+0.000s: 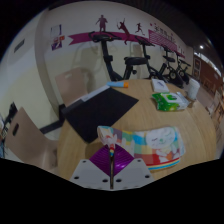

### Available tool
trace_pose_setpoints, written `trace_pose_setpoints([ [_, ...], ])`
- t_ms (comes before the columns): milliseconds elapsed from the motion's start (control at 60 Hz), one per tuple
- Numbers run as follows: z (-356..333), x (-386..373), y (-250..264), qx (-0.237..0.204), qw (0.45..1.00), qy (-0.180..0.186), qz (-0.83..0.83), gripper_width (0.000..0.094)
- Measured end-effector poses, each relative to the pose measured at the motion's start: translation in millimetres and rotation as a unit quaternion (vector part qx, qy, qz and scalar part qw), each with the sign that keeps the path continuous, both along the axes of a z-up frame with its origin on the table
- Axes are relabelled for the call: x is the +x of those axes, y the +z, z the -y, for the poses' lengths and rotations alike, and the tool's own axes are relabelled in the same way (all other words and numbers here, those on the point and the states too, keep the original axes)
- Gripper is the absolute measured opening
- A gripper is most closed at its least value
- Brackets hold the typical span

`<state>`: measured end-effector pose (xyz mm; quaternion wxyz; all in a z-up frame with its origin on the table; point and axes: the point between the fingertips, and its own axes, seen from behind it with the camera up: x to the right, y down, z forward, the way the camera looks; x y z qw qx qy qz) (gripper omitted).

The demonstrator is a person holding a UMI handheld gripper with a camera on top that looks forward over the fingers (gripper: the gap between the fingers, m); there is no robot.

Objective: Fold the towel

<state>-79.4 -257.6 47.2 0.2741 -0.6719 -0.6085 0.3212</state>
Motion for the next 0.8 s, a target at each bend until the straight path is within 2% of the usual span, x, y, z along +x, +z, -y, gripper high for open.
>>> trace_pose_setpoints([
  [167,-58,-8,65,-0.045,0.998,-0.027,-0.031,0.0014],
  [283,-120,-11,73,-0.037,0.997,-0.053,-0.027,0.0018],
  [383,-169,-8,51,-0.034,0.996,-0.078,-0.007,0.0022],
  [450,-198,-8,28,-0.017,0.996,-0.091,0.009,0.0025],
  [650,-231,3,-35,0.001,0.994,-0.092,0.054,0.0038],
  [667,-232,4,-38,0.002,0.994,-0.092,0.056,0.0058],
  [700,-234,7,-39,0.003,0.994,-0.090,0.059,0.0264],
  [800,-254,23,-25,0.032,0.991,-0.115,0.064,0.0881],
])
